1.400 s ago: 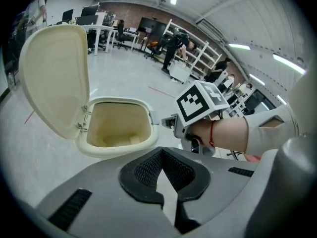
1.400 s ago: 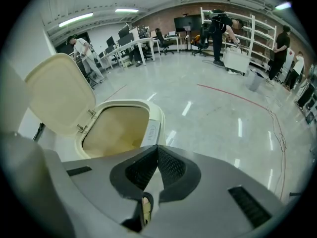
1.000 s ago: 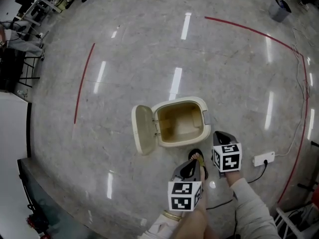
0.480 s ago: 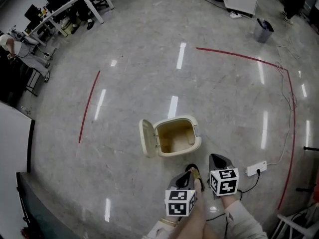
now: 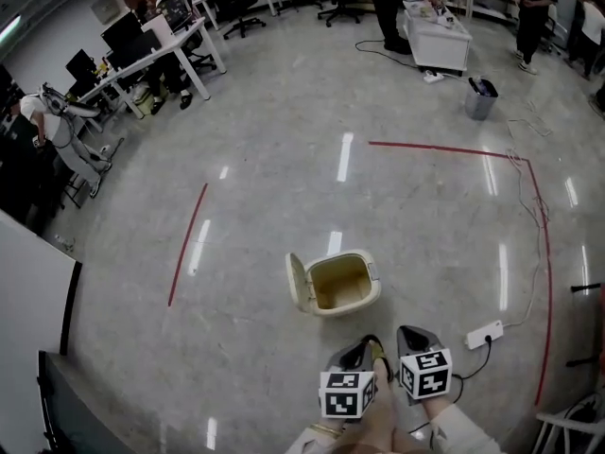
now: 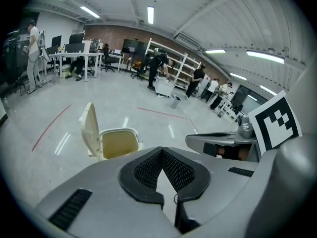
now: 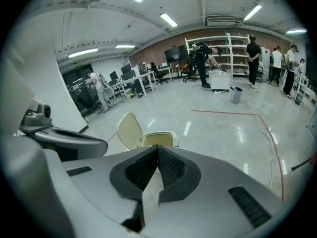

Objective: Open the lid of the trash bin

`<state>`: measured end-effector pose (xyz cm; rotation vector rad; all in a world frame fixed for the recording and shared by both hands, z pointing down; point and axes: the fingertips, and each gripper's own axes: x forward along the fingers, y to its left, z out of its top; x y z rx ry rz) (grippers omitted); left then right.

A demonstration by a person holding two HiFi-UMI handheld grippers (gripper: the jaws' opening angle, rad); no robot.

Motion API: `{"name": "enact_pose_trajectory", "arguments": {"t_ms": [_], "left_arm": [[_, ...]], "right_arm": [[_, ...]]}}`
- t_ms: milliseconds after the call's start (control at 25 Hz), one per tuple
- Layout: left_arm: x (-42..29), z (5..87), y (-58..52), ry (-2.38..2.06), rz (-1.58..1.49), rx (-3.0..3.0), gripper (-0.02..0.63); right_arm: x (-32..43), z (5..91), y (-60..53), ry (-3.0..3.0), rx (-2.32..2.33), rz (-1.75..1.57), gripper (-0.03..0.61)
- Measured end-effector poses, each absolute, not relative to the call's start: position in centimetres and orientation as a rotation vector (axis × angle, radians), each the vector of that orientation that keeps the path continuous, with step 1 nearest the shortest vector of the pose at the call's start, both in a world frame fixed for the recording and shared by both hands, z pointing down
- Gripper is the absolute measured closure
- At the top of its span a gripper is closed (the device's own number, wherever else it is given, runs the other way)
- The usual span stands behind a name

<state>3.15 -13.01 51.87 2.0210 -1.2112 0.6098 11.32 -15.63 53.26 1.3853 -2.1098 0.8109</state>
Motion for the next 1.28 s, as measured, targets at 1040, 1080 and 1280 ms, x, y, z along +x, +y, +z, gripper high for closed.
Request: {"name": "enact_pose_trajectory", "arguments": {"t_ms": [1040, 1080, 1280], "left_arm": [[4.8, 37.9, -5.8, -1.268, 0.523, 2.244, 0.609], [4.7, 37.7, -5.6, -1.269, 0.523, 2.249, 0.609], [4.0, 36.9, -4.9, -1.28, 0.519, 2.263, 0.61]], "right_arm": [[9.3, 36.0, -5.7, -2.44, 1.283, 0.48, 0.575], [9.2, 35.8, -5.6, -2.445, 1.278, 0.474, 0.575], [8.4, 34.8, -5.0, -2.467, 1.26, 0.449, 0.577]]}}
